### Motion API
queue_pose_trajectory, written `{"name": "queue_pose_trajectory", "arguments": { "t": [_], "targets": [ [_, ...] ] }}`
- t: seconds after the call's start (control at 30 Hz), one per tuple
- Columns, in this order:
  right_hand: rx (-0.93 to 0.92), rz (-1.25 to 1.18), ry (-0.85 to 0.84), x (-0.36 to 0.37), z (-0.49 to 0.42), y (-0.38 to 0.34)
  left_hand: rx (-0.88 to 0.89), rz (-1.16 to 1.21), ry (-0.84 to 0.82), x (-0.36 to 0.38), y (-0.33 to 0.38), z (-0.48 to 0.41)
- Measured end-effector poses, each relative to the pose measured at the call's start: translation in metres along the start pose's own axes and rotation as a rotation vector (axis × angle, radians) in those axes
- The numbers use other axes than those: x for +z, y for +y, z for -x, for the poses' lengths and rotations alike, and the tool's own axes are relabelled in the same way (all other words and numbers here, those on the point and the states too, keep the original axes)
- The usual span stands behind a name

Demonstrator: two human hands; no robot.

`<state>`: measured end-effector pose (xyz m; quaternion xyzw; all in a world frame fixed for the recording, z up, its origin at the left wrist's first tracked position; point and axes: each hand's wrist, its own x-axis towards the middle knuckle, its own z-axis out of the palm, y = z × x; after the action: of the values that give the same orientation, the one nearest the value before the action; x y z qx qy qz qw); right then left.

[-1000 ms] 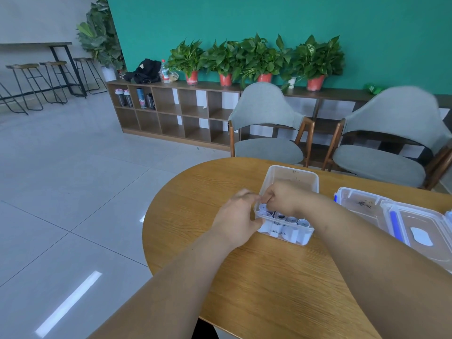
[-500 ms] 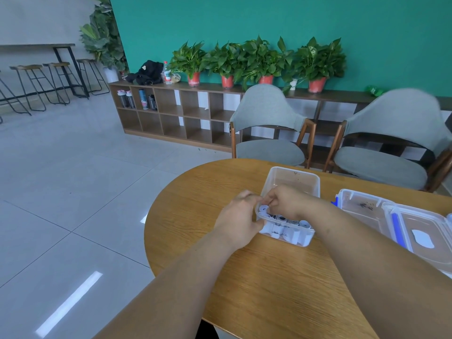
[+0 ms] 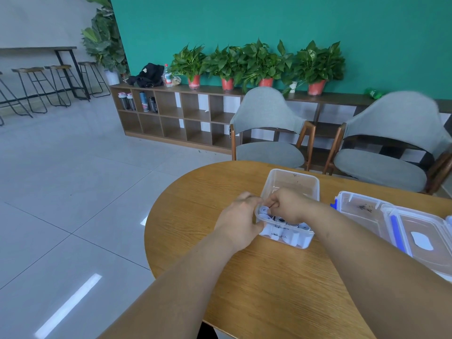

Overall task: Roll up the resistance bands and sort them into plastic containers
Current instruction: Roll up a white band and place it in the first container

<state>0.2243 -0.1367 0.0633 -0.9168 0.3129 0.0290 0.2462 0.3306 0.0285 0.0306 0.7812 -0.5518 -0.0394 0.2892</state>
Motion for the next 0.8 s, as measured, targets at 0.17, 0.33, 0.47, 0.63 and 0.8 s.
{"name": "queue_pose_trajectory", "arguments": {
  "t": [0.17, 0.33, 0.47, 0.63, 0.8],
  "targets": [
    [-0.006, 0.023, -0.003, 0.000, 0.000, 0.002, 0.001, -0.018, -0.010, -0.002, 0.002, 0.001],
    [0.025, 0.050, 0.033, -0.004, 0.002, 0.002, 0.005, -0.037, -0.016, -0.007, 0.005, 0.003],
    [0.057, 0.112, 0.073, -0.011, 0.009, 0.001, 0.037, -0.073, 0.009, -0.012, 0.010, 0.004],
    [0.060, 0.131, 0.108, -0.025, 0.032, -0.002, 0.079, -0.102, 0.038, -0.022, 0.027, 0.009],
    [0.046, 0.187, 0.162, -0.041, 0.069, -0.002, 0.143, -0.123, 0.038, -0.025, 0.054, 0.016]
  ]
}}
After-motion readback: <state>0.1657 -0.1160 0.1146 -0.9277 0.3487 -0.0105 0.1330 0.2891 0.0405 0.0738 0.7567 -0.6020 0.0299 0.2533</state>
